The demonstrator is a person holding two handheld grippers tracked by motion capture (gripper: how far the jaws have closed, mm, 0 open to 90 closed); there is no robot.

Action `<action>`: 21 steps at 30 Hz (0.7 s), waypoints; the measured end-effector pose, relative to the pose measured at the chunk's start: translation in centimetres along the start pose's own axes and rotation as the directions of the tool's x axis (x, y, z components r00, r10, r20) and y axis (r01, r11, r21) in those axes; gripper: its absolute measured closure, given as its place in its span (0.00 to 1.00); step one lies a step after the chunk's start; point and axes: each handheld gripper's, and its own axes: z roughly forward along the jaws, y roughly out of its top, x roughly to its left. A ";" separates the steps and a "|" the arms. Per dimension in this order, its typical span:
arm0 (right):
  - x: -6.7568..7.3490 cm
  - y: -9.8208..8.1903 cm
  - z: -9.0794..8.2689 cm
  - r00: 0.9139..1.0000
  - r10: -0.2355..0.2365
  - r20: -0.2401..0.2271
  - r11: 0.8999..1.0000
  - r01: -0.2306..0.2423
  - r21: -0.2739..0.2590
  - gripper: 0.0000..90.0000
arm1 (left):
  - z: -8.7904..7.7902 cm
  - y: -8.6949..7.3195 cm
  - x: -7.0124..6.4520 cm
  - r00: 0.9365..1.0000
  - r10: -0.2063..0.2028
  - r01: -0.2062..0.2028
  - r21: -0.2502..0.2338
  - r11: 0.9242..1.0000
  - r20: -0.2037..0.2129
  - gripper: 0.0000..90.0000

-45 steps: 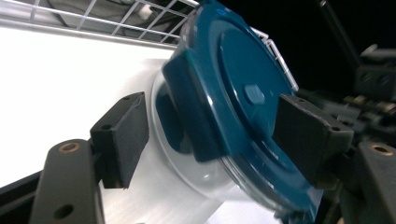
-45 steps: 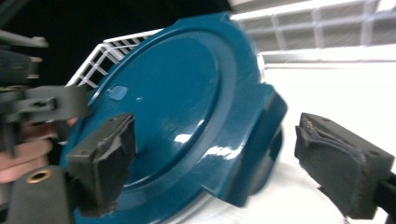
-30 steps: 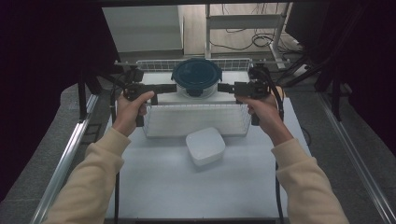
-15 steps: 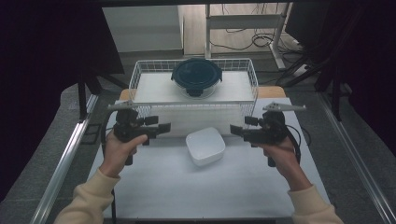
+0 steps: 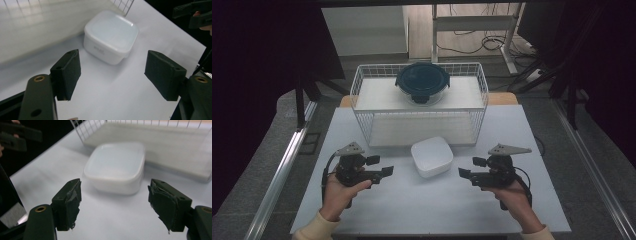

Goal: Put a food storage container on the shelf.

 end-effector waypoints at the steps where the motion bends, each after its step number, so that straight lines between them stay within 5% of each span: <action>1: 0.1 -0.3 0.2 1.000 -0.003 -0.002 1.000 0.003 0.008 0.29 | 0.2 -0.5 0.2 1.000 -0.005 0.005 0.016 1.000 -0.006 0.32; 6: 0.3 -1.4 0.4 1.000 -0.012 0.007 0.999 0.012 0.042 0.29 | 0.8 -2.0 1.4 0.999 -0.039 0.040 0.044 0.998 -0.028 0.32; 21: 0.0 -1.7 0.4 0.999 -0.017 0.029 0.999 0.016 0.049 0.30 | 1.3 -2.3 1.5 0.999 -0.028 0.030 0.057 0.998 -0.043 0.32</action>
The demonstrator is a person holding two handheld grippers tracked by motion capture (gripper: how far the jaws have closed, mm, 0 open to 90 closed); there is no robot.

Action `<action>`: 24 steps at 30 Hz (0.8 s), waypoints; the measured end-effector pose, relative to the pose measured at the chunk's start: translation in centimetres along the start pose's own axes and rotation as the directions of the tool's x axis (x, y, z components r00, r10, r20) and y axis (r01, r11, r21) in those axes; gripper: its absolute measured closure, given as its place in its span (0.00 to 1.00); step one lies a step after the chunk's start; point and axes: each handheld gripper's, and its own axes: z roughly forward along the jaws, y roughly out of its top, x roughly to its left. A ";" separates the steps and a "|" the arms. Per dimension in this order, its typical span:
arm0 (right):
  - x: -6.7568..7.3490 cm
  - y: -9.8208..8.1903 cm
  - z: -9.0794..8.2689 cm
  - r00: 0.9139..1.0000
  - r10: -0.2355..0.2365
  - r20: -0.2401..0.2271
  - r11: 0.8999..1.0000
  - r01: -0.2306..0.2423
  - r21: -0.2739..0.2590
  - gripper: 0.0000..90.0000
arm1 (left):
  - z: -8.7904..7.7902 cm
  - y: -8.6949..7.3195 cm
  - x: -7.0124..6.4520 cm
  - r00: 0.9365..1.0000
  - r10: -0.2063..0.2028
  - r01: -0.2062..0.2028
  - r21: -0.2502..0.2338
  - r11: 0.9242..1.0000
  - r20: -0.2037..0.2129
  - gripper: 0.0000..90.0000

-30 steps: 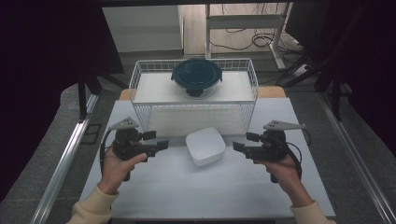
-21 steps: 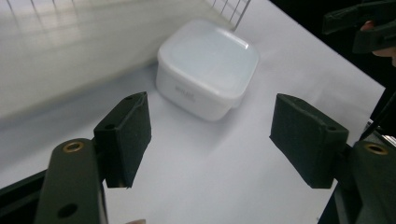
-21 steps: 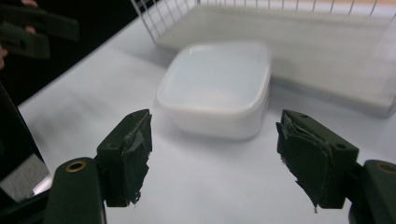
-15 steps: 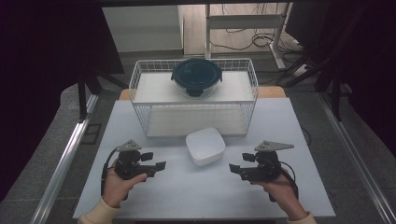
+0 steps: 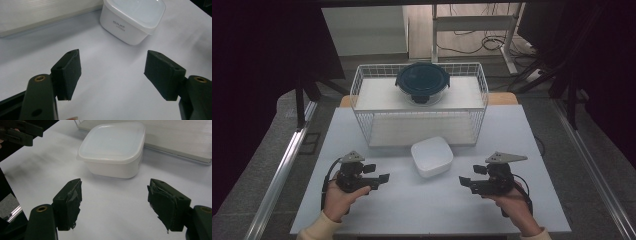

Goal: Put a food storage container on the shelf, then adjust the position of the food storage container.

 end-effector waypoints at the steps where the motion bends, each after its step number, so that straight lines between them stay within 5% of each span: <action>1: 0.0 0.0 0.0 1.000 -0.002 0.003 1.000 0.002 0.001 0.30 | -0.1 0.0 -0.2 1.000 0.004 -0.004 -0.005 1.000 -0.007 0.32; 24: 0.6 0.4 -0.5 0.999 -0.025 0.029 1.000 0.025 -0.014 0.30 | 1.3 1.5 -0.1 0.998 0.025 -0.026 -0.019 0.999 -0.052 0.38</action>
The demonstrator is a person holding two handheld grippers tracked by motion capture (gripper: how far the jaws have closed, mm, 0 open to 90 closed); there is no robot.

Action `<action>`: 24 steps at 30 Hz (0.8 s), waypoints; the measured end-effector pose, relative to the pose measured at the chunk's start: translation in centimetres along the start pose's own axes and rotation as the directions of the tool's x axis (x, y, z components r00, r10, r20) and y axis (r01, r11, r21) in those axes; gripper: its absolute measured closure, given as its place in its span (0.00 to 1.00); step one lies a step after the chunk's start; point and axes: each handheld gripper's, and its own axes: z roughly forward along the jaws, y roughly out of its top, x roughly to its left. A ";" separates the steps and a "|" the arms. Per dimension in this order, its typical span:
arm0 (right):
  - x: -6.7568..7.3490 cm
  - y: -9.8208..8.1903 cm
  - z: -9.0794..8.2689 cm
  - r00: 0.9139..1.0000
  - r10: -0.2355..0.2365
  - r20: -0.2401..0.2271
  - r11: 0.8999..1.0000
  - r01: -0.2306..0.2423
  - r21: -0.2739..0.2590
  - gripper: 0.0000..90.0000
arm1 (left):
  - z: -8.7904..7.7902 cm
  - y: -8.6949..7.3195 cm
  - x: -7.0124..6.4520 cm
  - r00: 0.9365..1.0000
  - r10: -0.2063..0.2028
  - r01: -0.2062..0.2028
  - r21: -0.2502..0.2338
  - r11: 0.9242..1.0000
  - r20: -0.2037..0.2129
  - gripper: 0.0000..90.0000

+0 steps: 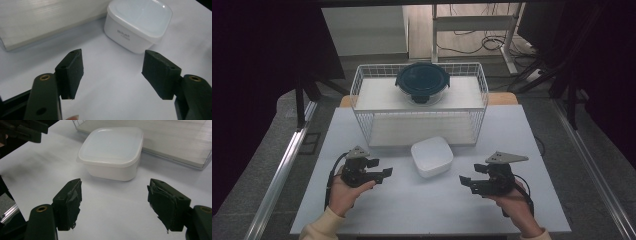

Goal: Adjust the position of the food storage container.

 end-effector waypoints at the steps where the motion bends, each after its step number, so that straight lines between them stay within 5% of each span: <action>1: 0.0 0.0 0.0 1.000 0.002 0.001 1.000 -0.002 0.004 0.30 | 0.3 0.4 0.1 1.000 0.003 -0.003 0.000 1.000 0.000 0.38; 6: 0.1 -0.1 0.3 1.000 0.006 0.000 1.000 -0.006 0.016 0.30 | 1.4 1.3 0.4 1.000 0.007 -0.007 -0.001 1.000 -0.013 0.41; 10: 0.2 -0.1 0.3 1.000 0.002 -0.001 1.000 -0.002 0.014 0.30 | 2.7 2.9 1.2 0.996 0.041 -0.042 -0.012 0.999 -0.075 0.49; 20: -0.4 -0.3 0.4 1.000 0.009 0.021 1.000 -0.009 0.016 0.30 | 5.2 4.4 2.3 0.996 0.049 -0.050 -0.005 0.999 -0.079 0.70; 24: -0.3 -0.3 0.6 1.000 0.013 0.021 1.000 -0.013 0.023 0.30 | 6.4 5.3 2.6 0.991 0.103 -0.102 0.018 0.995 -0.085 0.78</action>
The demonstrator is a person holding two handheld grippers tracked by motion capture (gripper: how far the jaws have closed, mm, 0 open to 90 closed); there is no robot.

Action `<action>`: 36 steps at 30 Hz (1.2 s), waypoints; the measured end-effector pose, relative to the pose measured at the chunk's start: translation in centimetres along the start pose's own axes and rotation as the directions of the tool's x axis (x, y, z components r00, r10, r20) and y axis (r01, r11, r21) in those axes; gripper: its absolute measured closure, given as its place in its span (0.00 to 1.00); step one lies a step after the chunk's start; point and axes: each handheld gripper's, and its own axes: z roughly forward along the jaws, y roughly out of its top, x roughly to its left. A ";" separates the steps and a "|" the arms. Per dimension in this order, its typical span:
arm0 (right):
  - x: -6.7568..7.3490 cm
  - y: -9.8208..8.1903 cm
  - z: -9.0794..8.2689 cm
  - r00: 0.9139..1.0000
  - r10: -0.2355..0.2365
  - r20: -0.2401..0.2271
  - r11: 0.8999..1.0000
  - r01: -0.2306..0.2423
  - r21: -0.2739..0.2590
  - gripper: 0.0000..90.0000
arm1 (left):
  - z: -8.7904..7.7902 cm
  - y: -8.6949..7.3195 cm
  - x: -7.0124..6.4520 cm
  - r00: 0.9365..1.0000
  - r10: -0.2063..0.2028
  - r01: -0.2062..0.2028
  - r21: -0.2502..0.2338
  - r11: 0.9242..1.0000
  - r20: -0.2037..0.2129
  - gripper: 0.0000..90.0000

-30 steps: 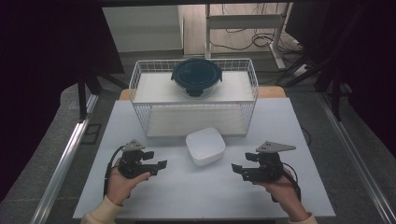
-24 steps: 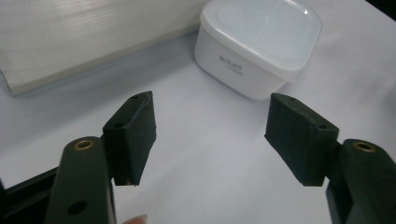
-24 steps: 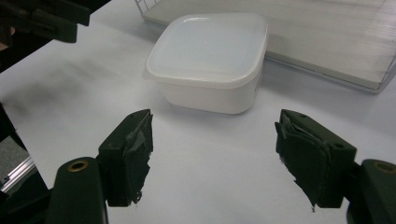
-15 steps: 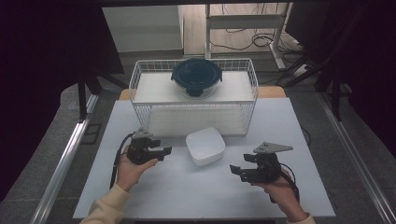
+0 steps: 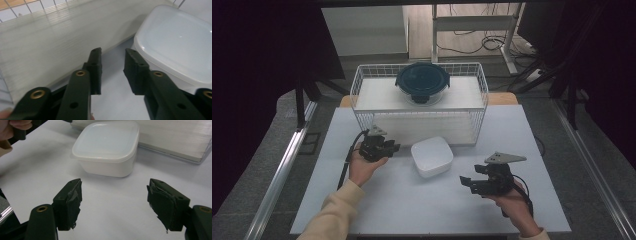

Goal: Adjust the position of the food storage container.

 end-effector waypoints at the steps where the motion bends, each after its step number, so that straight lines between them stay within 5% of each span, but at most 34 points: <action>1: 0.1 0.0 0.0 1.000 -0.001 -0.001 1.000 0.001 0.001 0.30 | 0.2 0.2 0.1 1.000 -0.018 0.018 -0.008 1.000 0.007 0.81; 5: 0.1 -0.1 0.2 1.000 -0.003 0.001 1.000 0.003 0.006 0.30 | 1.1 1.1 0.1 0.997 -0.055 0.057 -0.026 0.998 0.058 0.94; 9: 0.0 -0.1 0.2 1.000 0.002 0.000 1.000 -0.002 0.008 0.30 | 2.1 1.8 -0.1 0.996 -0.039 0.039 -0.005 0.999 0.081 1.00; 11: -0.1 -0.2 0.2 1.000 0.000 -0.001 1.000 0.000 0.008 0.30 | 2.7 2.1 -0.2 0.993 -0.060 0.061 0.000 0.998 0.105 1.00; 20: -0.3 -0.3 0.4 1.000 0.005 0.003 1.000 -0.005 0.016 0.30 | 5.4 3.1 -0.6 0.994 -0.009 0.003 0.054 0.999 0.108 1.00; 23: -0.4 -0.3 0.4 1.000 0.007 0.009 1.000 -0.007 0.015 0.30 | 5.8 3.1 -0.4 0.989 -0.030 0.021 0.065 0.998 0.141 1.00; 36: -0.9 -0.3 0.1 1.000 0.022 0.022 1.000 -0.022 0.001 0.30 | 6.0 2.3 -0.7 0.986 0.012 -0.030 0.109 0.994 0.166 1.00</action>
